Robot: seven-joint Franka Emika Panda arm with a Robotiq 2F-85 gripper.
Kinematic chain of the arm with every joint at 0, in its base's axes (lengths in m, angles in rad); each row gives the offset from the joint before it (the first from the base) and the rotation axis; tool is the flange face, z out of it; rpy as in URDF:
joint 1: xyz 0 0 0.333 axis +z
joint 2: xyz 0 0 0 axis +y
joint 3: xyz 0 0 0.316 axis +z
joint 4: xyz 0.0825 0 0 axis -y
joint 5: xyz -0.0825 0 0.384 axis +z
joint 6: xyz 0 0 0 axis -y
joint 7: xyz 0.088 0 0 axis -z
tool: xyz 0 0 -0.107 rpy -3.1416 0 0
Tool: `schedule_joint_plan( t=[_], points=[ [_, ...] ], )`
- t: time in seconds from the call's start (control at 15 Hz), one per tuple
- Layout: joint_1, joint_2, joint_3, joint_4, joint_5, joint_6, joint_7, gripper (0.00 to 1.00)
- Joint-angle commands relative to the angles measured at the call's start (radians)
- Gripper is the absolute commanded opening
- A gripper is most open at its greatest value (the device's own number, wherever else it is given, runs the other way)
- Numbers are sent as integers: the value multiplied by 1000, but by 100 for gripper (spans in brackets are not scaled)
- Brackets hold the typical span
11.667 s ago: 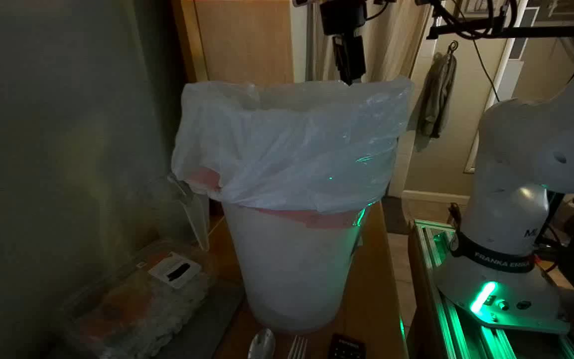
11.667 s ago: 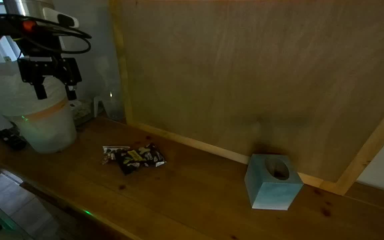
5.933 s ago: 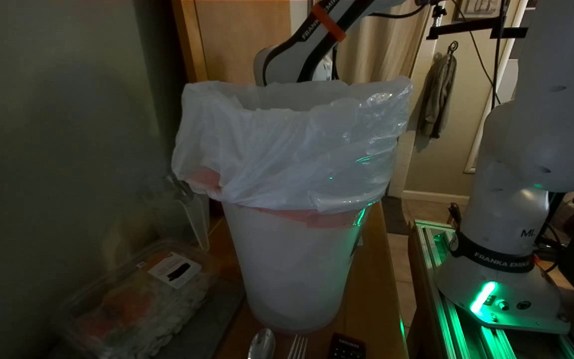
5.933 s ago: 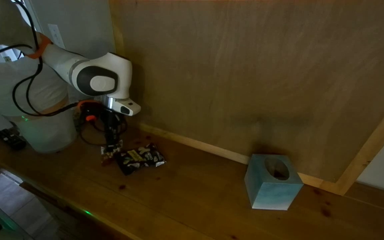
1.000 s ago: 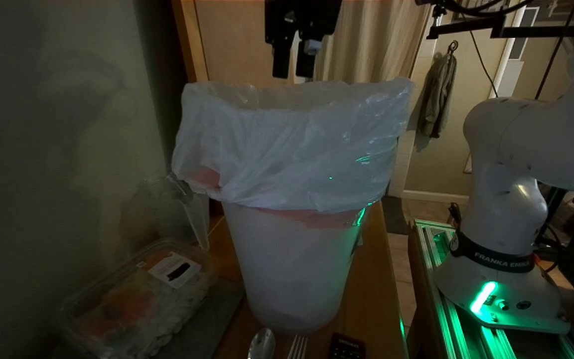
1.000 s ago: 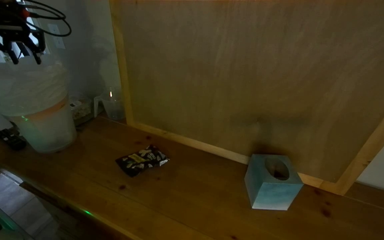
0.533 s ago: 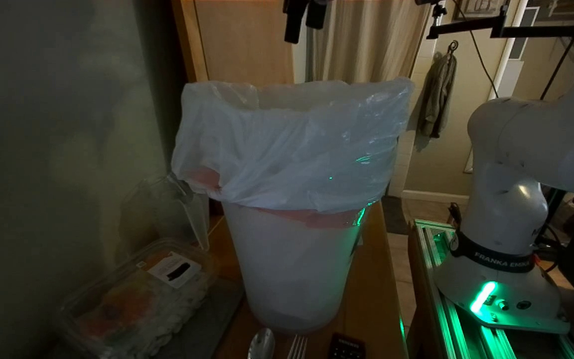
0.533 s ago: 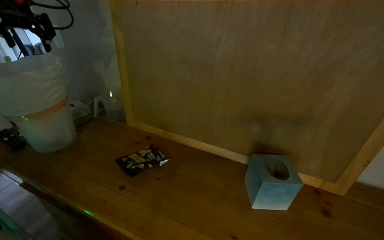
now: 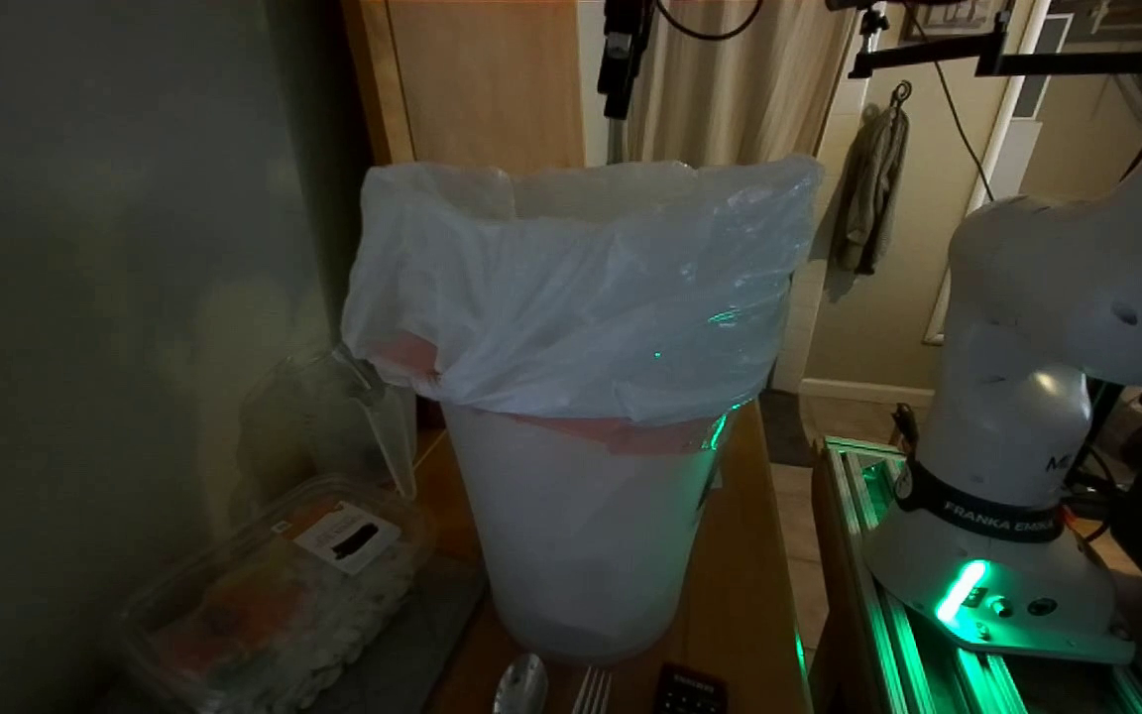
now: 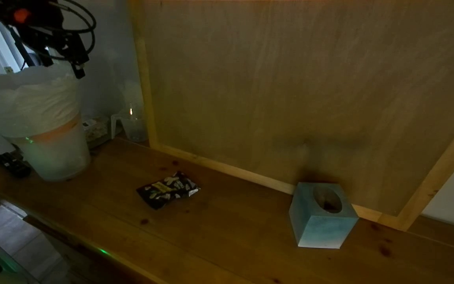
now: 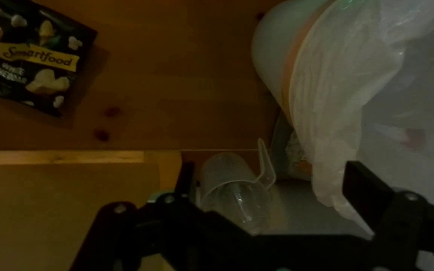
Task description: Put the brown packet inside the bucket on the left
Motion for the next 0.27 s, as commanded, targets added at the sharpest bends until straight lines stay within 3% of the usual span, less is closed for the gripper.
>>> schedule_joint_plan(
  t=[0.0, 0.2],
  points=[
    [-21, 1, 3, -21, -4, 18, 25, 100],
    [-44, 1, 8, -69, -13, 57, 55, 100]
  ],
)
